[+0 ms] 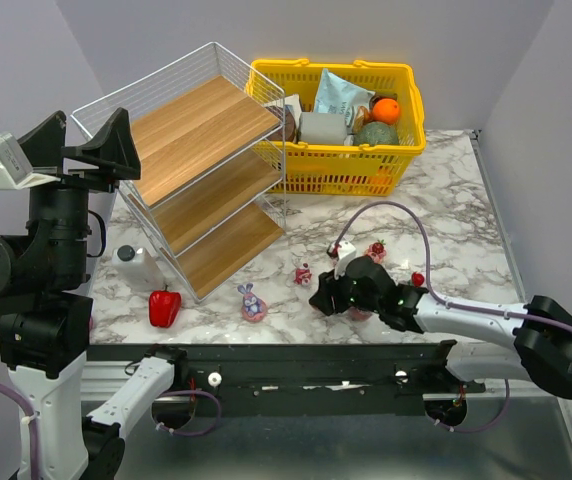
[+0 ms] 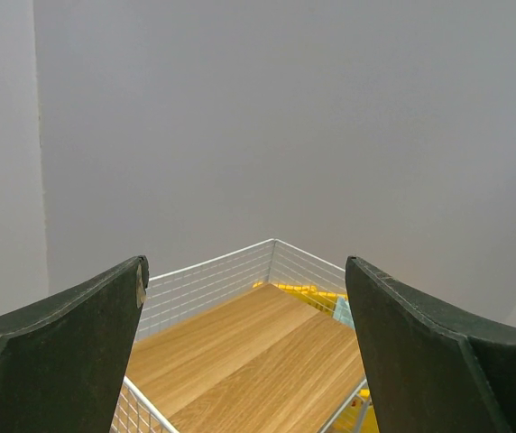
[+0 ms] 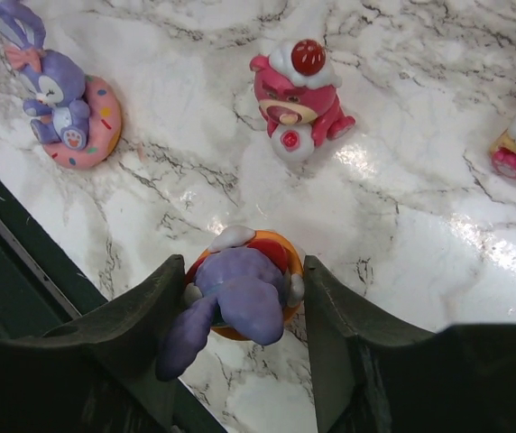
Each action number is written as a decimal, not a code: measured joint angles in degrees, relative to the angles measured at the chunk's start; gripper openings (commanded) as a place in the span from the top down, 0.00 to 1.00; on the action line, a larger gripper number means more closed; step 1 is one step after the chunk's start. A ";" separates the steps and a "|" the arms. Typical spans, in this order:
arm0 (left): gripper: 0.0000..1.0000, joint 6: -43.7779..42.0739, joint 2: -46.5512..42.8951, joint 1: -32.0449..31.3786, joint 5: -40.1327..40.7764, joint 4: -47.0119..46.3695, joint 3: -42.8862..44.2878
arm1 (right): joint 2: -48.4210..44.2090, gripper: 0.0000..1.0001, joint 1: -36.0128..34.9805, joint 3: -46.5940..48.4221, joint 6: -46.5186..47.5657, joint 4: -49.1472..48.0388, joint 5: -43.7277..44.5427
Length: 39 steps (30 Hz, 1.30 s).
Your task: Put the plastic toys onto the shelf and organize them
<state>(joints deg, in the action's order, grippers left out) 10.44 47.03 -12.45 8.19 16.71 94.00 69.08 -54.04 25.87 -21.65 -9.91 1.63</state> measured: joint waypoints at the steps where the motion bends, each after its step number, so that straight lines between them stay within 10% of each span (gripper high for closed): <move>1: 0.01 -0.13 0.00 0.00 0.02 0.00 0.00 | 0.00 0.99 -0.02 1.20 -0.07 1.81 0.33; 11: 0.01 -0.15 0.02 0.00 -3.41 0.28 0.07 | -3.82 0.99 -0.02 27.74 -1.25 23.65 4.13; 21: 0.01 -0.11 1.46 0.00 -25.55 3.28 1.84 | 1.09 0.99 -0.02 63.36 -1.88 42.95 6.23; 30: 0.01 7.50 1.14 0.00 -46.99 -2.34 -7.19 | 2.75 0.98 -0.02 80.37 -3.23 50.69 2.82; 39: 0.03 10.91 3.37 -5.66 -51.06 -7.17 -9.29 | 5.49 0.98 -0.02 88.37 -5.38 52.78 -3.39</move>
<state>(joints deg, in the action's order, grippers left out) 21.34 50.39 -18.11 -42.87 9.54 84.71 74.56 -54.06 114.24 -27.03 42.87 -1.76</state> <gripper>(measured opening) 0.988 0.561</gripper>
